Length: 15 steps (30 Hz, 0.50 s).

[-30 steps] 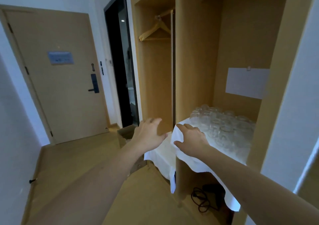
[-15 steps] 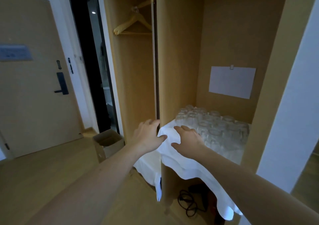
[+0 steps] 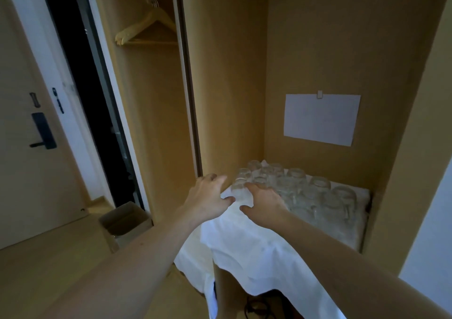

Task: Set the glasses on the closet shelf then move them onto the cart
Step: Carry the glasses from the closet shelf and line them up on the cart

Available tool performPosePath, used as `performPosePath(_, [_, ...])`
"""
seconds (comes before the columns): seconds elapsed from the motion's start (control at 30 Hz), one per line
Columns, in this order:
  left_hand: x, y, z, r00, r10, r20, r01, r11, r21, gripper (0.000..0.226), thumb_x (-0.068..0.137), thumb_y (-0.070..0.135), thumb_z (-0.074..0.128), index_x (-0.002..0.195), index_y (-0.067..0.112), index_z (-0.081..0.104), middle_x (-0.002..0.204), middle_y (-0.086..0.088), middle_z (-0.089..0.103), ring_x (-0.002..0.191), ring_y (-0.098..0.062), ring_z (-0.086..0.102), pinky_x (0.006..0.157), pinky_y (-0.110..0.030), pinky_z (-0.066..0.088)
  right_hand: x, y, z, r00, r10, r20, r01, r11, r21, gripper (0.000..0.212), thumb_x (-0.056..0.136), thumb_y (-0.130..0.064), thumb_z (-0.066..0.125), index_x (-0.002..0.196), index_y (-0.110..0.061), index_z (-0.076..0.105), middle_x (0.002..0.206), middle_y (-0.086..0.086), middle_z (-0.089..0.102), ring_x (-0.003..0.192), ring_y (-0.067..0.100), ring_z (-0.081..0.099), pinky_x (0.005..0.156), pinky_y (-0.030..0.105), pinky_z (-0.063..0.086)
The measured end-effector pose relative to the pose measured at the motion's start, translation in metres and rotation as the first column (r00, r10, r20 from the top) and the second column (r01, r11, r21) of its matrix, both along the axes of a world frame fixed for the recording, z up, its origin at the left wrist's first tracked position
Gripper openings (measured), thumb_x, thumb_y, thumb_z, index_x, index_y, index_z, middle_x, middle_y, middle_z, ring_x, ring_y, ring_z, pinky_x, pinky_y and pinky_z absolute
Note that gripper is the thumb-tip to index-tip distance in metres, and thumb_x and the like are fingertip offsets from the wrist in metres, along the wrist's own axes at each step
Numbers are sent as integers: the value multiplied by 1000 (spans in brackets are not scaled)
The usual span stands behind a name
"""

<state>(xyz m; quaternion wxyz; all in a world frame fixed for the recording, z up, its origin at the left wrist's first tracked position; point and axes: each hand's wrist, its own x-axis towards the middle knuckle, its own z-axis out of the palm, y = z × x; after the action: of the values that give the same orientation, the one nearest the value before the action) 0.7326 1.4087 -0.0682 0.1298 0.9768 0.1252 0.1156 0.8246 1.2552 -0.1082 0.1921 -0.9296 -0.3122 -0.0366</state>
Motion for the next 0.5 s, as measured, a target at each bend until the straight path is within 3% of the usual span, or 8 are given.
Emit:
performPosePath(0.33, [85, 12, -15, 995, -98, -21, 97, 995, -25, 55, 91, 49, 65, 140, 27, 50, 137, 0, 54, 128, -27, 49, 99, -39, 47, 66, 10, -12, 997, -79, -13, 78, 997, -23, 66, 90, -49, 62, 148, -29, 40, 149, -2, 47, 133, 28, 48, 105, 43, 44])
performPosePath(0.5, [129, 25, -27, 984, -177, -18, 175, 982, -66, 61, 81, 59, 61, 137, 36, 53, 132, 0, 59, 123, -30, 53, 100, -41, 49, 93, 13, -14, 987, -159, -22, 158, 987, -28, 61, 89, -50, 63, 143, -29, 46, 140, -2, 53, 128, 28, 51, 102, 41, 45])
